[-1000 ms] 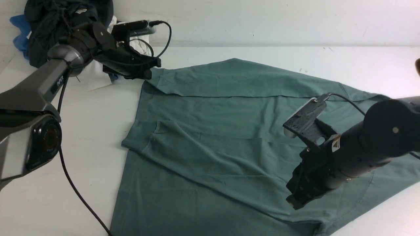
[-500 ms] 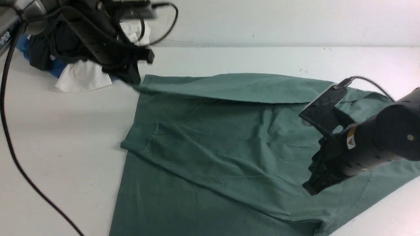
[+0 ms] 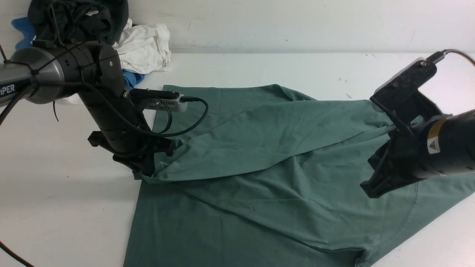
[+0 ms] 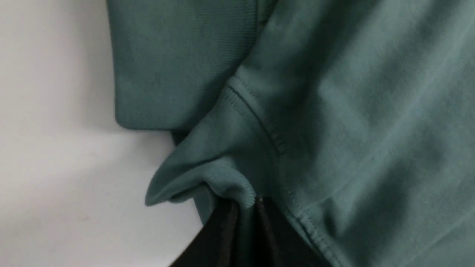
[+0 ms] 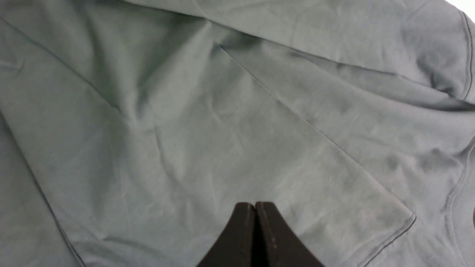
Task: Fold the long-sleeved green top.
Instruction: Use the left arm to drag and drop the cuff onto the cuff closest to the left arm, then use both arms simultaneously to clamp the lower edge of the clothing fabric
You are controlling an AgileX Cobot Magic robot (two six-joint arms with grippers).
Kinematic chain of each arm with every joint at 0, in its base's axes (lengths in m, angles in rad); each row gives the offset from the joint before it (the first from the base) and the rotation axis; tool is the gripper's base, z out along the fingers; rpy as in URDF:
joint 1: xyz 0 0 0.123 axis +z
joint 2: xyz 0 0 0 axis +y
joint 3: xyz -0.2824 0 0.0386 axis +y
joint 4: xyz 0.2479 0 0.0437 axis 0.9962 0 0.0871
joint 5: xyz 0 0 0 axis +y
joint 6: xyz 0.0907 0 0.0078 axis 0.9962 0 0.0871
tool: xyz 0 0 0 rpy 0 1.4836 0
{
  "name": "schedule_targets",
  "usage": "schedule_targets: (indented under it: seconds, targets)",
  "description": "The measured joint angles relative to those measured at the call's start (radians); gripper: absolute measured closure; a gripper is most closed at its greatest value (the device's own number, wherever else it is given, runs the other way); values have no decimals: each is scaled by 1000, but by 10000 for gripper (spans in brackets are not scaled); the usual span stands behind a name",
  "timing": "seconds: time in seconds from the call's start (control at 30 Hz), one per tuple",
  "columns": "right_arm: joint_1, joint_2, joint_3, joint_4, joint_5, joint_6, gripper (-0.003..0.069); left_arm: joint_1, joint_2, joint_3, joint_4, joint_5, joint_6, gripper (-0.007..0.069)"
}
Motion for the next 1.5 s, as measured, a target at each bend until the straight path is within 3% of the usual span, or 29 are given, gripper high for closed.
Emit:
schedule_targets:
  seconds: [0.1,0.37,0.57,0.67,0.83,0.93,1.03,1.33,1.5]
  targets:
    - [0,0,0,0,6,2,666,-13,0,0,-1,0,7,543]
    - [0,0,0,0,7,11,666,-49,0,0,2,61,14,311]
    - [-62,27,-14,37,-31,90,666,-51,-48,0,46,145,14,263]
    - [-116,64,-64,82,-32,82,666,-51,-95,0,65,145,14,262]
    - [-216,228,-281,236,47,-40,666,-51,-186,0,90,101,14,262]
    - [-242,387,-437,351,94,-156,666,-51,-195,0,71,-4,14,270]
    - [-244,567,-583,378,98,-198,666,-52,-157,0,12,-128,31,305]
    - [-269,939,-913,201,81,-185,666,-54,3,0,-88,-248,82,458]
    - [-332,1083,-1117,34,64,14,666,-54,62,0,-89,-254,85,508]
